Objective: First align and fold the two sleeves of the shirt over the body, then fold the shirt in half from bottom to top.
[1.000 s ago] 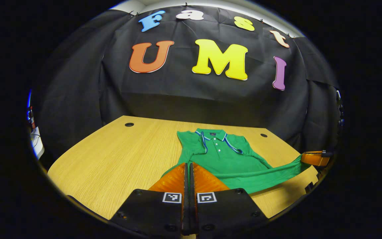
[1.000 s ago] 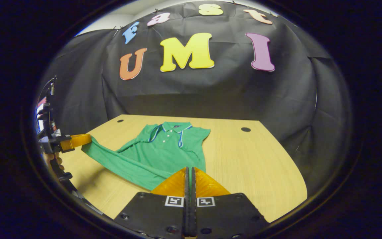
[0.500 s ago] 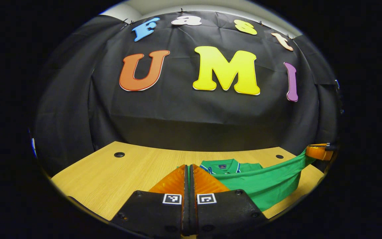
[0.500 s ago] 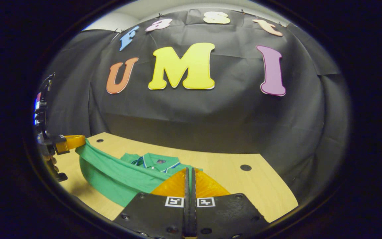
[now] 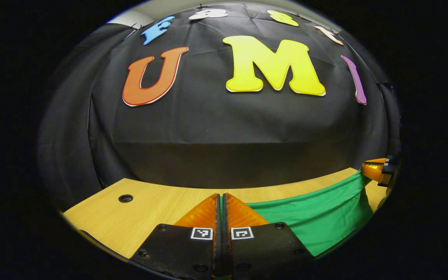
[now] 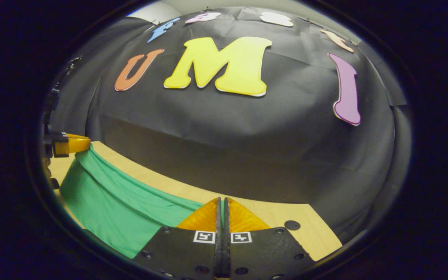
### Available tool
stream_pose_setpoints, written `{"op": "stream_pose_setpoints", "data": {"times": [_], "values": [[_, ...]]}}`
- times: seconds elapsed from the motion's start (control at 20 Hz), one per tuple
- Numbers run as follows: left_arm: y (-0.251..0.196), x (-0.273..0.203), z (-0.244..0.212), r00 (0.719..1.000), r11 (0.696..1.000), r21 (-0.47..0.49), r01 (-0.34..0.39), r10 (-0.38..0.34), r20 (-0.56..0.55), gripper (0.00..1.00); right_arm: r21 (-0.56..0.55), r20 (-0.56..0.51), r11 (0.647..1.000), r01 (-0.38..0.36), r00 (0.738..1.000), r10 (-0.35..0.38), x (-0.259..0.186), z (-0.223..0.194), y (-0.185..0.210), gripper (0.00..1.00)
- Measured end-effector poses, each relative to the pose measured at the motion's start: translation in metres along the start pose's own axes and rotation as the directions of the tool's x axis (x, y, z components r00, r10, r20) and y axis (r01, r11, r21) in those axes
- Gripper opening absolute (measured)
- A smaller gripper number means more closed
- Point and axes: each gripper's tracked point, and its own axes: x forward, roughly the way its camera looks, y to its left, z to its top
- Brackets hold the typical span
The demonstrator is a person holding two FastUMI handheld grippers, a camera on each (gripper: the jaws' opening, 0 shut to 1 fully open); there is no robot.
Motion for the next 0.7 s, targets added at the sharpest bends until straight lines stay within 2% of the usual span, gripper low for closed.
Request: {"op": "stream_pose_setpoints", "data": {"times": [0.2,0.35,0.4,0.45,0.55,0.6,0.7], "values": [[-0.001,0.033,-0.018,0.999,1.0,-0.022,-0.016,0.015,-0.044,0.04,0.03,-0.071,1.0,-0.002,0.997,0.004,0.035,-0.026,0.006,0.0],[0.001,0.039,-0.023,0.998,0.999,-0.002,-0.043,0.043,-0.046,0.09,0.019,-0.057,0.999,0.028,0.998,-0.027,0.044,-0.026,0.0,0.0],[0.001,0.038,-0.027,0.997,0.999,-0.006,-0.039,0.039,-0.063,0.17,0.018,-0.059,0.999,0.038,0.998,-0.037,0.045,-0.026,-0.003,0.18],[-0.002,0.036,-0.031,0.997,0.999,-0.027,-0.019,0.017,-0.081,0.28,0.028,-0.063,0.999,0.037,0.997,-0.035,0.042,-0.025,-0.004,0.45],[-0.005,0.03,-0.034,0.994,0.999,-0.049,-0.014,0.008,-0.108,0.74,0.06,-0.091,0.997,0.042,0.995,-0.036,0.039,-0.028,-0.008,0.99],[0.002,0.025,-0.032,0.993,0.998,-0.041,-0.047,0.042,-0.113,0.96,0.074,-0.107,0.996,0.05,0.993,-0.042,0.03,-0.028,-0.012,0.98],[0.006,0.01,-0.024,0.992,0.997,-0.044,-0.068,0.063,-0.107,0.97,0.1,-0.121,0.993,0.065,0.991,-0.052,0.016,-0.022,-0.019,0.95]]}}
